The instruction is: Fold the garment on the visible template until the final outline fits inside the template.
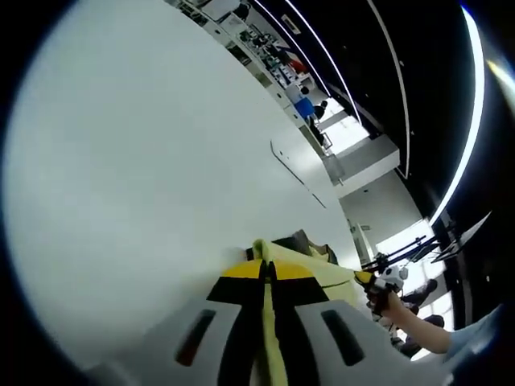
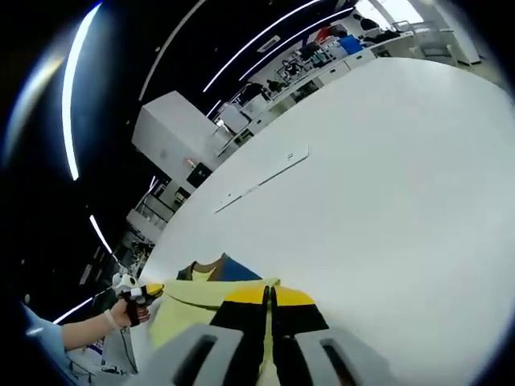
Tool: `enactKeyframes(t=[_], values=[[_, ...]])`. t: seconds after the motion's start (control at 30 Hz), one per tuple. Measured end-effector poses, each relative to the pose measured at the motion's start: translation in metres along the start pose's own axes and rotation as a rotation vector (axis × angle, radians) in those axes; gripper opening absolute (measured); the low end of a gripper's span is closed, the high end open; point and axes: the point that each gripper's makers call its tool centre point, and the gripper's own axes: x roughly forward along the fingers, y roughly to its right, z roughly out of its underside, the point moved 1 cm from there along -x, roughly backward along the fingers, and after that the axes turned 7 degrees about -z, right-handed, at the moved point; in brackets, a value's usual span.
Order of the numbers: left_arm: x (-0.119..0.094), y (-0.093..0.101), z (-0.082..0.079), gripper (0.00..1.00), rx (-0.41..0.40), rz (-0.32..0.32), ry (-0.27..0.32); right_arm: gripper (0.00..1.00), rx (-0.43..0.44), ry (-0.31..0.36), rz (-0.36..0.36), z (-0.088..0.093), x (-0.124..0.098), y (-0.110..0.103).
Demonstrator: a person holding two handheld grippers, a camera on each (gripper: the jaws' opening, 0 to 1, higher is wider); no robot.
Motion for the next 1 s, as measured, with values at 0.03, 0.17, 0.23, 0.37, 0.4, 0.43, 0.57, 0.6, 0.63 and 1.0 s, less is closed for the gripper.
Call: enactKeyframes(t=[0.03,0.17,0.23,0.37,0.4,0.43,0.57,0.6,0.63,1.0], values=[[0.0,0.0,0.0,0.0,-0.001,0.0,-0.002,0.0,-0.002,-0.004,0.002,0.001,0.0,0.001],[0.002,0.002,0.0,0.0,-0.007,0.017,-0.006,0.0,-0.031,-0.013,-0.02,0.002,0.001,-0.003],[0.002,0.006,0.0,0.0,0.012,0.033,-0.002,0.0,-0.044,-0.018,-0.036,0.003,0.001,-0.005],[0.0,0.011,0.003,0.0,0.024,0.05,-0.005,0.0,-0.078,-0.027,-0.041,0.005,0.0,-0.009],[-0.001,0.013,0.003,0.01,0.031,0.054,-0.004,0.0,-0.079,-0.03,-0.049,0.003,0.0,-0.008],[-0.002,0.014,0.003,0.01,0.052,0.055,-0.005,0.02,-0.084,-0.035,-0.055,0.003,0.0,-0.008],[-0.002,0.013,-0.002,0.12,0.176,0.055,0.015,0.18,-0.135,-0.036,-0.104,0.003,-0.003,-0.022],[-0.002,0.013,-0.002,0.19,0.215,0.048,0.016,0.25,-0.137,-0.035,-0.112,0.003,-0.004,-0.025],[-0.003,0.013,-0.001,0.24,0.246,0.041,0.017,0.3,-0.153,-0.038,-0.125,0.004,-0.005,-0.031],[-0.005,0.03,0.019,0.8,0.557,0.065,-0.055,0.69,-0.436,-0.154,-0.123,0.025,-0.009,-0.046]])
